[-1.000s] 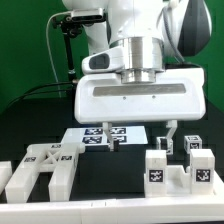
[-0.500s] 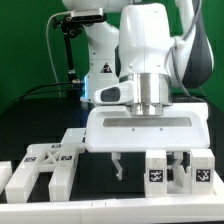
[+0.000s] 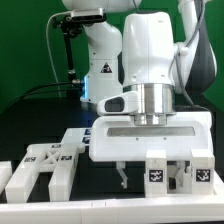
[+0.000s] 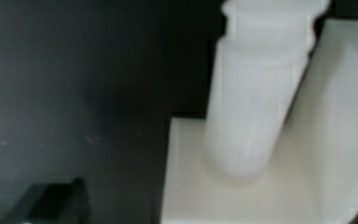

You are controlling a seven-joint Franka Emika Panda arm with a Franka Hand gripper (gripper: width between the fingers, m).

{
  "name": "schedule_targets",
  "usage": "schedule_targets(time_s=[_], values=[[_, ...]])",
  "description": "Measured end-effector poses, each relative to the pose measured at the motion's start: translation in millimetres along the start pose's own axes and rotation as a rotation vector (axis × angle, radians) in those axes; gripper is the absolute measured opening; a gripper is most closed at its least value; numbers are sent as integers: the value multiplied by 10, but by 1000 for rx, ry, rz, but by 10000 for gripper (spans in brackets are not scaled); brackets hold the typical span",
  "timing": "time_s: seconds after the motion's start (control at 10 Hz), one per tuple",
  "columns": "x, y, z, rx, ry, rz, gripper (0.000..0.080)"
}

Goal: Assemble chair

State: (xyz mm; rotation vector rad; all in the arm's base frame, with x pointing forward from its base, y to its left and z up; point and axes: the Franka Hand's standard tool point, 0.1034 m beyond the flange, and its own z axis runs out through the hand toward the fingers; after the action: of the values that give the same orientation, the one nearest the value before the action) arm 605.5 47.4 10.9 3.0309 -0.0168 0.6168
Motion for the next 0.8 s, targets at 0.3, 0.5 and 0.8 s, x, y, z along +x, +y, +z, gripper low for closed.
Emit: schedule_targets(time_s=[0.3,0.5,0.8], values=[[-1,1,1,0,0,0,230],[3,68,2,-9,0,5,96],[19,70,-7,-9,6,5,37]])
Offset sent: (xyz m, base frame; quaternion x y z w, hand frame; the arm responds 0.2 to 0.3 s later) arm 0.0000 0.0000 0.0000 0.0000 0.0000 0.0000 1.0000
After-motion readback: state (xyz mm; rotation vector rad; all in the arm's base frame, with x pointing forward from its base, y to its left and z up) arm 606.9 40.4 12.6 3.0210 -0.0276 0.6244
